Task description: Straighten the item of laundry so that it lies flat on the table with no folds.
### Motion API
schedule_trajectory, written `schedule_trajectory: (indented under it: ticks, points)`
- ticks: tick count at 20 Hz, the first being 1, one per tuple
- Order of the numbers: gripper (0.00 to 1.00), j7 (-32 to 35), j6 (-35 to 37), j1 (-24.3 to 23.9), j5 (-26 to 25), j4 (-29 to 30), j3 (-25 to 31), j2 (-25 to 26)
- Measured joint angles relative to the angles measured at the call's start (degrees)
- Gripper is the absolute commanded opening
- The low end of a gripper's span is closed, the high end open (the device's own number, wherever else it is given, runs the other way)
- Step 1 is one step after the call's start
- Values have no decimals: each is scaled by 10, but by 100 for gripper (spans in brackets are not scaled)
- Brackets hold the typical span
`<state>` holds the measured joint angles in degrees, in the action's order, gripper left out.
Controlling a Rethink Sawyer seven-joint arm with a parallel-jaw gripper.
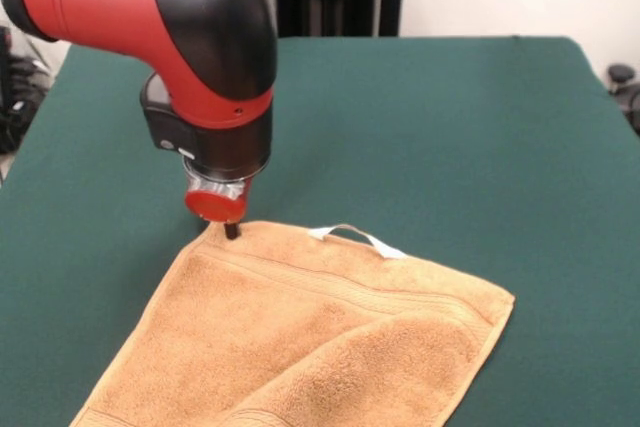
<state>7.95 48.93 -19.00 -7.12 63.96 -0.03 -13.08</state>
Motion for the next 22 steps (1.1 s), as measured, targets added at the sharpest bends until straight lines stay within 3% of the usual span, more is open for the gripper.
schedule_trajectory:
  ticks: [22]
  points:
    - [0,0,44,1,3,-32,0,14]
